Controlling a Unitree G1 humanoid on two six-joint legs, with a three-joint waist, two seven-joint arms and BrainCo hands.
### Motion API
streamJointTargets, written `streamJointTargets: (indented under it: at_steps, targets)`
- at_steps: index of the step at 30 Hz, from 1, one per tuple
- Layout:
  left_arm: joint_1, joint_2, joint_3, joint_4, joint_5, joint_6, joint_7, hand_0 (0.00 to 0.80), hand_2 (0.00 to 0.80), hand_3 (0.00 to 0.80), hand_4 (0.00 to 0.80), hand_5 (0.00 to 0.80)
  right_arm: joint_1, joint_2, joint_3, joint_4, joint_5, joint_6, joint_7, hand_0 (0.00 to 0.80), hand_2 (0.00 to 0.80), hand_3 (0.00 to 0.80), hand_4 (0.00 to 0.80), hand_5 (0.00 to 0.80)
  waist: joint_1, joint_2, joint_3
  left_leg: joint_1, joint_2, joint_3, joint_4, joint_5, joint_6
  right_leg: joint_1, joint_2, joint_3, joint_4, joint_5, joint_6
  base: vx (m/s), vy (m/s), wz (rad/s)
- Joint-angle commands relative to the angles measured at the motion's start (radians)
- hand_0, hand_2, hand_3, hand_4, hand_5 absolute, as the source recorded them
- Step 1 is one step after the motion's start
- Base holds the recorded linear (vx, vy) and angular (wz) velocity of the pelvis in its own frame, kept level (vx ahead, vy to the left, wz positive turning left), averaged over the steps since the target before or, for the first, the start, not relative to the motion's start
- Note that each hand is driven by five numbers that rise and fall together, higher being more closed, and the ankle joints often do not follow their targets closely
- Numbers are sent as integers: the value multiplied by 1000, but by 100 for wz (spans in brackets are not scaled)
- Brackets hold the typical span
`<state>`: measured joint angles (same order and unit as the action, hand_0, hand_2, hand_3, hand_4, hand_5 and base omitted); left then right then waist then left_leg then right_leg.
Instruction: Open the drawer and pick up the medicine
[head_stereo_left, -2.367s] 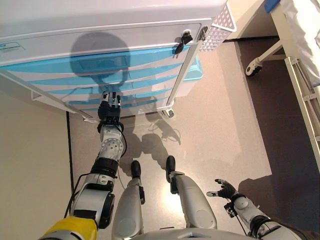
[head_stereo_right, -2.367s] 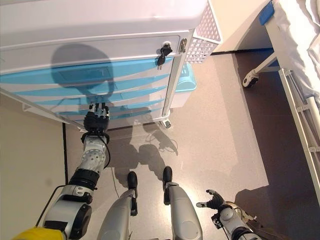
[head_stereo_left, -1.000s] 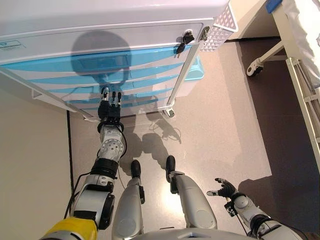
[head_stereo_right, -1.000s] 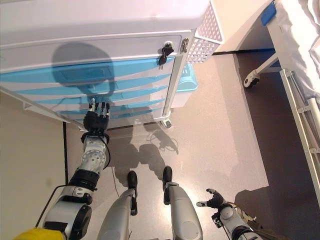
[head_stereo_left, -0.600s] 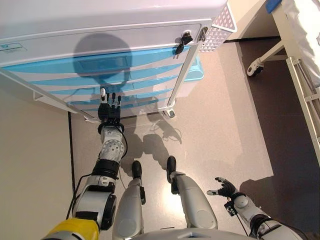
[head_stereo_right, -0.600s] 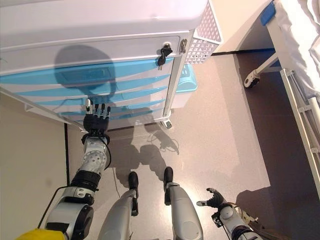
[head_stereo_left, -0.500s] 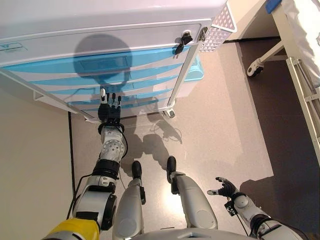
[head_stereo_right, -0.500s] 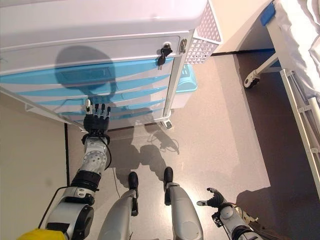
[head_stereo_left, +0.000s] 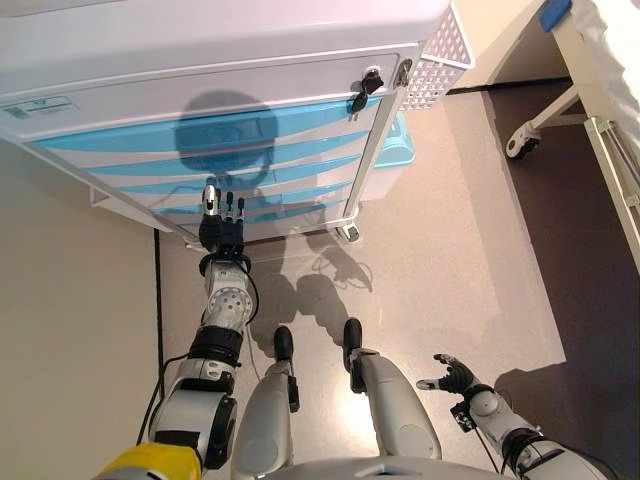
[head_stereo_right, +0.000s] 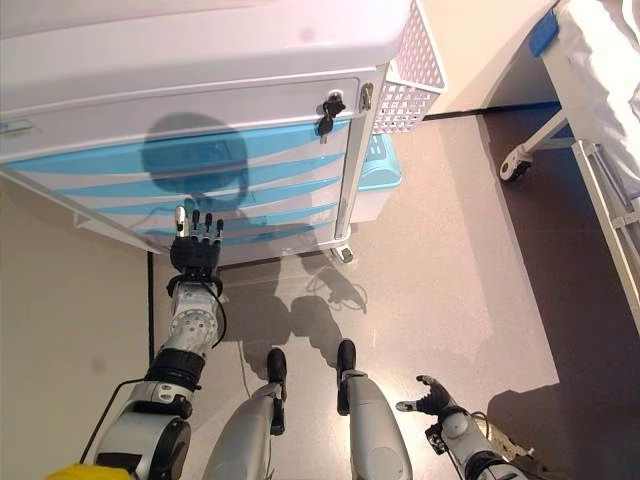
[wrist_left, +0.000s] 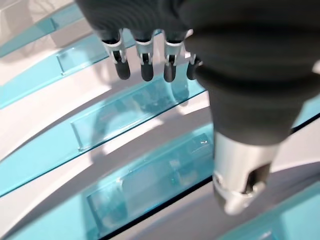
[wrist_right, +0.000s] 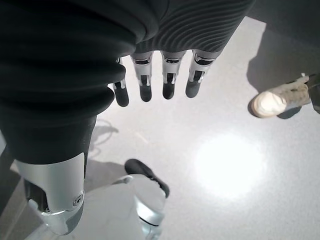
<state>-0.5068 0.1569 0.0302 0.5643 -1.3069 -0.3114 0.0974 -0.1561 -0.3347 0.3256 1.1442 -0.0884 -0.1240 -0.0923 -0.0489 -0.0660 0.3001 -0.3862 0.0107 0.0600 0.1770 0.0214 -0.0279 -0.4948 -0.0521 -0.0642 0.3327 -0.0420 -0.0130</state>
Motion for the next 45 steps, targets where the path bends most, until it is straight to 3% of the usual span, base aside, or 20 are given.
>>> streamJointTargets:
  at_steps: [1,16,28,29,30,31,33,34,35,37,38,39,41,42,43,45]
  targets:
    - [-17,16,45,11,74,-19,-30,0,0,0,0,0,32,-21,12,1,-1,16,-18,0,0,0,0,0,-8,-32,-16,-51,-42,-15,50,-28,45,32,1,3,-26,53,48,0,0,0]
    - [-18,32,34,54,91,8,-36,0,0,0,0,0,31,-33,17,-10,-3,15,-19,0,0,0,0,0,-15,-25,-10,-60,-41,-5,62,-33,47,22,4,11,-18,54,48,0,0,0]
    - [-53,-2,-10,54,4,45,-91,0,0,0,0,0,28,-41,20,-10,-5,22,-6,0,0,0,0,0,-26,-29,-7,-72,-42,3,74,-42,52,9,1,17,-20,67,53,10,6,-2]
    - [-58,2,-15,54,6,44,-92,0,0,0,0,0,27,-40,22,-8,-3,22,-5,0,0,0,0,0,-27,-27,-12,-61,-42,-6,75,-71,48,17,5,25,-13,42,60,8,25,-13]
    - [-64,3,-18,49,6,47,-96,0,0,0,0,0,27,-41,22,-7,0,22,-3,0,0,0,0,0,-28,-31,-4,-74,-43,5,75,-44,54,6,1,20,-18,69,54,110,26,-10]
    - [-66,2,-18,49,7,48,-98,0,0,0,0,0,28,-40,23,-9,-1,22,-1,0,0,0,0,0,-28,-29,-10,-62,-43,-5,73,-71,49,15,3,27,-14,44,61,-82,25,-13]
    - [-81,10,-27,47,7,54,-114,0,0,0,0,0,28,-40,28,-1,-2,23,10,0,0,0,0,0,-30,-33,-4,-77,-43,9,74,-44,55,4,-1,22,-20,71,57,17,20,-11]
    - [-81,10,-27,47,7,54,-114,0,0,0,0,0,28,-39,28,0,-2,23,10,0,0,0,0,0,-29,-31,-9,-64,-44,-1,74,-73,51,13,2,29,-14,46,63,9,9,-6]
    - [-88,14,-32,45,7,57,-118,0,0,0,0,0,26,-40,30,4,-2,24,12,0,0,0,0,0,-30,-34,-4,-79,-43,10,75,-45,56,3,-2,23,-20,71,57,9,12,-4]
    - [-99,24,-40,34,6,58,-129,0,0,0,0,0,25,-41,33,5,-1,24,18,0,0,0,0,0,-31,-30,-9,-68,-44,1,75,-72,51,12,2,32,-16,46,64,21,28,-2]
    - [-115,28,-46,12,1,49,-133,0,0,0,0,0,27,-42,34,3,2,22,23,0,0,0,0,0,-31,-34,-3,-80,-45,12,74,-43,56,4,-2,26,-23,73,58,121,28,0]
    - [-114,27,-46,13,1,49,-132,0,0,0,0,0,28,-42,34,4,2,22,23,0,0,0,0,0,-31,-31,-8,-68,-45,1,73,-71,51,13,2,32,-18,47,64,0,0,0]
    - [-134,39,-52,-10,1,39,-134,0,0,0,0,0,30,-44,38,6,1,22,27,0,0,0,0,0,-31,-31,-8,-67,-45,1,73,-70,51,12,1,32,-17,48,66,13,18,-1]
    - [-149,44,-56,-27,-1,33,-134,0,0,0,0,0,29,-45,40,6,0,20,29,0,0,0,0,0,-32,-35,-2,-78,-46,12,71,-42,55,4,-2,26,-25,75,60,0,0,0]
    - [-160,54,-58,-41,-1,28,-134,0,0,0,0,0,32,-46,44,5,-1,19,35,0,0,0,0,0,-32,-33,-8,-65,-47,1,69,-70,51,13,1,32,-22,50,67,-75,18,0]
    - [-198,76,-65,-84,-7,3,-130,0,0,0,0,0,34,-49,54,10,-8,18,41,0,0,0,0,0,-34,-39,-6,-76,-48,13,65,-42,57,5,-2,24,-34,81,63,0,0,0]
